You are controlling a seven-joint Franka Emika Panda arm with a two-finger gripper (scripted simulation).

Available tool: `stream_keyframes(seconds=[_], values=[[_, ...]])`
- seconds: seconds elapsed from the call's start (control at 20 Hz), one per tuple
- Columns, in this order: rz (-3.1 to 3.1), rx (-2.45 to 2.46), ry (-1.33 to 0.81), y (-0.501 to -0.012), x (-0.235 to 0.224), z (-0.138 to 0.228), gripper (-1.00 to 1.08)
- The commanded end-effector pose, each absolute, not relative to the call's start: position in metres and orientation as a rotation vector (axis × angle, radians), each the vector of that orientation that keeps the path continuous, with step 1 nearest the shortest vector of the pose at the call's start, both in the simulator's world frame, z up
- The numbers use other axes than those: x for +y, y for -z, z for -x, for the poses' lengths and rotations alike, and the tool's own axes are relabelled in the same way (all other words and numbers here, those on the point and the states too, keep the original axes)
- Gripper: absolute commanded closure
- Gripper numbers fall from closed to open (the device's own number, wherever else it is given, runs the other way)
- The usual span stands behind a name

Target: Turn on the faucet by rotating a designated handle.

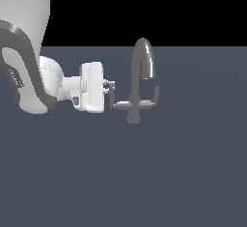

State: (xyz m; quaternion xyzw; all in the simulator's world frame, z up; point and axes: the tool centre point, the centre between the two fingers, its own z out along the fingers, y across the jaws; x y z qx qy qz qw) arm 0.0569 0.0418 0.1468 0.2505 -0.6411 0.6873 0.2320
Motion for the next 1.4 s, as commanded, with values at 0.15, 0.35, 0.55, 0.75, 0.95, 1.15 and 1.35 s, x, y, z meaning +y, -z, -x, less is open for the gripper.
stream_keyframes(seconds=[0.15, 0.35, 0.55, 0.75, 0.95, 1.15, 1.35], values=[[-0.752, -1.700, -1.865, -0.135, 0.046, -0.059, 1.08], [-0.772, -1.680, -1.857, -0.131, 0.047, -0.059, 1.08], [-0.774, -1.678, -1.856, -0.130, 0.047, -0.059, 1.08], [-0.774, -1.678, -1.856, -0.132, 0.047, -0.055, 1.08], [-0.774, -1.678, -1.856, -0.135, 0.046, -0.045, 1.08], [-0.774, -1.678, -1.856, -0.139, 0.045, -0.036, 1.08], [-0.774, -1.678, -1.857, -0.142, 0.044, -0.026, 1.08]])
